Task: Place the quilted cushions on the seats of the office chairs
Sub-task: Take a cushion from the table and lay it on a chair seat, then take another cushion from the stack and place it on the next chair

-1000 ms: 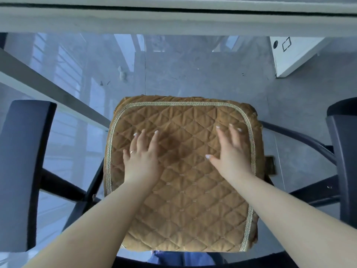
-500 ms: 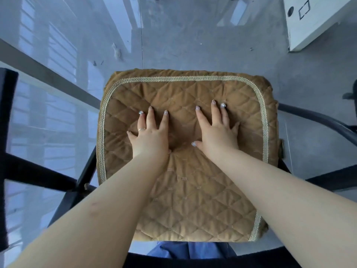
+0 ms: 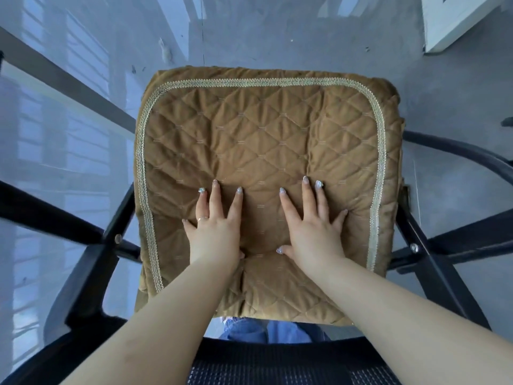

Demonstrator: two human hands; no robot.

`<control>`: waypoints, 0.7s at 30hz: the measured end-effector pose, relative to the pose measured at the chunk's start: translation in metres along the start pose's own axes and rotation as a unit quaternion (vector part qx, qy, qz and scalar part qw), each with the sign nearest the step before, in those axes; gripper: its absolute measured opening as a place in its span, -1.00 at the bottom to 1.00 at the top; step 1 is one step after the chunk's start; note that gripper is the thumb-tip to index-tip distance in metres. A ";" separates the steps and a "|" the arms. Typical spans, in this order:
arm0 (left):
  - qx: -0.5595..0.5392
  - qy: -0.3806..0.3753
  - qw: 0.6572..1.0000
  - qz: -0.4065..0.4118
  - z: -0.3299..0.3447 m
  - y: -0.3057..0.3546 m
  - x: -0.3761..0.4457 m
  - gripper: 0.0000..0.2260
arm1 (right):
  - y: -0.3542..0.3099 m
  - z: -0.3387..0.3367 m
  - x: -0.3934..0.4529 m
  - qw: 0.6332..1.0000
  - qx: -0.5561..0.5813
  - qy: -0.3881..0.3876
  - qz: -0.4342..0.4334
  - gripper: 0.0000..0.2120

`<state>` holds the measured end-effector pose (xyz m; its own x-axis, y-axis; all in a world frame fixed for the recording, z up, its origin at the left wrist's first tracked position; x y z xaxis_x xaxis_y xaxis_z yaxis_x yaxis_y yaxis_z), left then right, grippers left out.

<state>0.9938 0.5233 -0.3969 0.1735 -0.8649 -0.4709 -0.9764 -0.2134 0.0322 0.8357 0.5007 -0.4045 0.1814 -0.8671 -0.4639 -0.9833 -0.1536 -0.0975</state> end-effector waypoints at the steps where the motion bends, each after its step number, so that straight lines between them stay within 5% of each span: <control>1: -0.002 0.004 1.000 -0.003 0.000 0.000 0.000 0.09 | 0.001 0.000 0.001 1.000 0.003 0.009 -0.002 0.02; 5: -0.015 -0.020 1.000 -0.003 -0.014 -0.001 -0.002 0.02 | 0.001 -0.015 0.001 1.000 0.018 -0.015 -0.002 0.01; 11: -0.283 0.085 0.952 -0.086 -0.090 -0.005 -0.021 -0.62 | 0.013 -0.097 0.004 0.993 0.116 0.021 0.007 -0.50; 16: -0.425 0.147 0.886 -0.113 -0.164 0.013 -0.072 -0.64 | 0.015 -0.192 -0.040 0.967 0.233 0.099 0.034 -0.65; 21: -0.488 0.140 0.856 -0.093 -0.224 0.038 -0.142 -0.60 | 0.033 -0.264 -0.118 0.927 0.333 0.163 0.045 -0.67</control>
<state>0.9610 0.5367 -0.1310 0.4709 -0.8210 -0.3227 -0.3797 -0.5188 0.7660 0.7788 0.4730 -0.1209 -0.0208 -0.9763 -0.2156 -0.7477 0.1584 -0.6449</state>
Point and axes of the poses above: each hand's wrist, its own x-axis towards the middle knuckle, its own z-axis out of the palm, y = z × x, the point moved 2 cm from there along x, towards the middle knuckle, and after that the axes turned 14 degrees about y, right-handed, at the moved point
